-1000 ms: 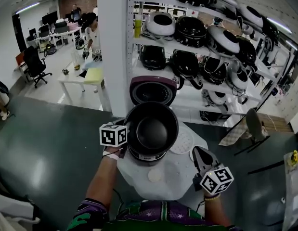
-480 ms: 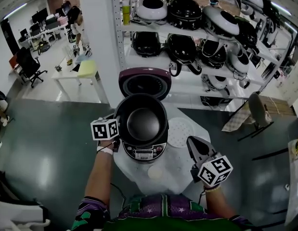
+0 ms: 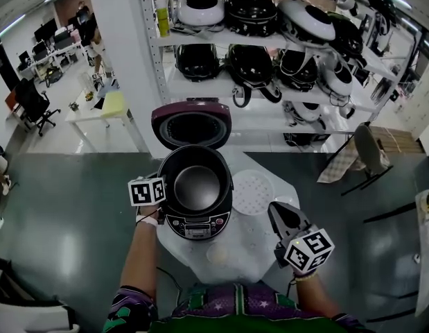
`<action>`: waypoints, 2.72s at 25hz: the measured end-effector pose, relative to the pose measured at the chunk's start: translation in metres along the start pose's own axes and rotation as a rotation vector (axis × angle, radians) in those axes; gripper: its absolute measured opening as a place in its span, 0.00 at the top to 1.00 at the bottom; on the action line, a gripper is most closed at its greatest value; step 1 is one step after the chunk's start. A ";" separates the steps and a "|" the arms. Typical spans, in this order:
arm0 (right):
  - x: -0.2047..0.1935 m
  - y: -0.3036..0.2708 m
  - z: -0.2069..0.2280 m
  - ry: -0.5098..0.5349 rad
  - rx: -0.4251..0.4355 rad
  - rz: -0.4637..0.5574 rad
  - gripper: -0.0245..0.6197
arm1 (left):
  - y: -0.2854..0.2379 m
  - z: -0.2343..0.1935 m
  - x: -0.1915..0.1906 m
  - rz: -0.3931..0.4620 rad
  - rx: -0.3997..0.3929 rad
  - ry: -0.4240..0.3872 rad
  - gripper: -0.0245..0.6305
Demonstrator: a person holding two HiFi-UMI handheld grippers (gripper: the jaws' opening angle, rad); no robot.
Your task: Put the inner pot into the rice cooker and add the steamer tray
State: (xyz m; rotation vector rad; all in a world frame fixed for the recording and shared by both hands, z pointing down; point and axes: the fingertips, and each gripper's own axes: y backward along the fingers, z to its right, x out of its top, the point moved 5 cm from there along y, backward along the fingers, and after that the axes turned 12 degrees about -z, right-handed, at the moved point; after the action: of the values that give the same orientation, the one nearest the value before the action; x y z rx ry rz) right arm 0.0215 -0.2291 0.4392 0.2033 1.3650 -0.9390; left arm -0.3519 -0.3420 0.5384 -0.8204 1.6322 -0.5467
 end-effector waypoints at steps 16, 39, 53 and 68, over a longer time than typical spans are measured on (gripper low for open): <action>-0.007 -0.005 0.027 -0.024 0.012 -0.030 0.95 | -0.046 -0.004 -0.013 -0.120 0.075 0.028 0.91; -0.013 0.009 0.043 -0.054 0.001 -0.010 0.95 | -0.065 -0.009 -0.030 -0.211 0.204 0.009 0.88; -0.001 0.027 0.008 -0.003 0.020 0.018 0.95 | -0.008 -0.011 -0.058 -0.088 0.191 0.059 0.88; -0.006 0.064 -0.031 0.016 -0.010 0.068 0.95 | 0.103 0.018 -0.076 0.138 0.071 0.075 0.88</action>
State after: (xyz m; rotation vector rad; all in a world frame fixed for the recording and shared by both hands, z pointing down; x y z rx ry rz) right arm 0.0422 -0.1659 0.4123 0.2487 1.3694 -0.8753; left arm -0.3503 -0.2163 0.5078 -0.6359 1.7139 -0.5400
